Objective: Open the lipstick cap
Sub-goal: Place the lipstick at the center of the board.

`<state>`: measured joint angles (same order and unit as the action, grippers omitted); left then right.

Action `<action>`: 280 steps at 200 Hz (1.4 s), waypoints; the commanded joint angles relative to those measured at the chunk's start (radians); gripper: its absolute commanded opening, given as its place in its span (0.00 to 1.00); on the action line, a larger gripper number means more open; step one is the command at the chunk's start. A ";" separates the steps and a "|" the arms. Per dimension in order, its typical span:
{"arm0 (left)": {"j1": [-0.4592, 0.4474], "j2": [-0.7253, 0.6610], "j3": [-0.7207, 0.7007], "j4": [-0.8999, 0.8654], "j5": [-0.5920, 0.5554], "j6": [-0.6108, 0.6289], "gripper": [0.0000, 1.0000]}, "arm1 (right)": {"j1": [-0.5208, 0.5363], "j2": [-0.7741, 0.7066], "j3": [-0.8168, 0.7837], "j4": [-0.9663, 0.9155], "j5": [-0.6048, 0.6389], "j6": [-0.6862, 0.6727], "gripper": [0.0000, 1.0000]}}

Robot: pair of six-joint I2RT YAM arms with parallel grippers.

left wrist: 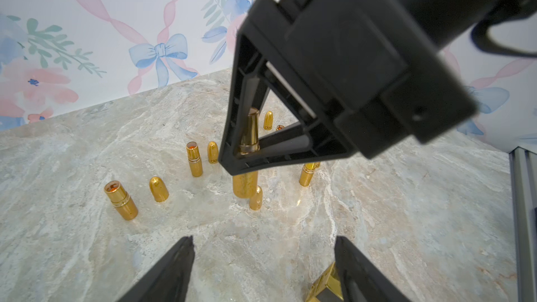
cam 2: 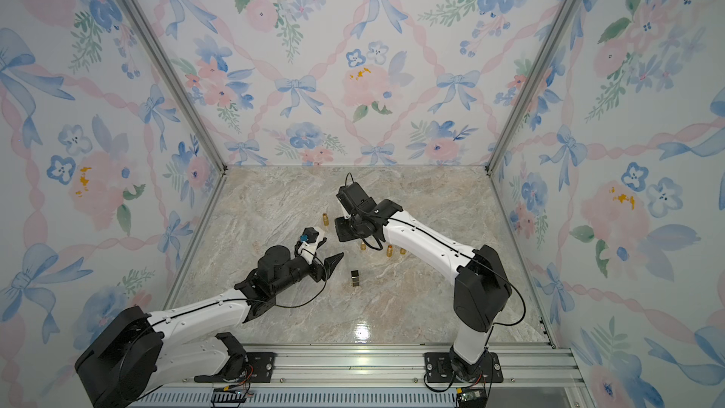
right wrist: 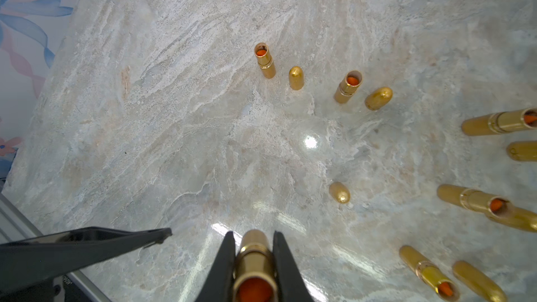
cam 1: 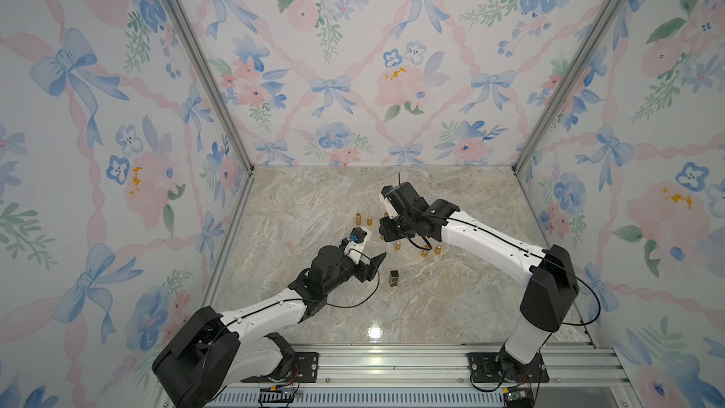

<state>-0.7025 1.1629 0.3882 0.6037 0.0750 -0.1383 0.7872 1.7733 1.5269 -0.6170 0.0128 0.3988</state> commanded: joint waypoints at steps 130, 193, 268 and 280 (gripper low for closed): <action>0.001 -0.038 -0.064 -0.004 -0.160 -0.113 0.98 | -0.001 0.184 -0.217 0.382 0.203 -0.071 0.16; 0.000 -0.023 -0.059 -0.005 -0.171 -0.119 0.98 | -0.001 0.216 -0.235 0.434 0.217 -0.094 0.16; 0.001 -0.018 -0.058 -0.007 -0.182 -0.123 0.98 | 0.005 0.230 -0.260 0.447 0.226 -0.113 0.16; 0.001 -0.018 -0.057 -0.007 -0.185 -0.122 0.98 | 0.006 0.227 -0.269 0.453 0.232 -0.115 0.16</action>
<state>-0.7025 1.1362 0.3344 0.5968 -0.0937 -0.2451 0.7876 1.9877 1.2877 -0.1699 0.2218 0.3008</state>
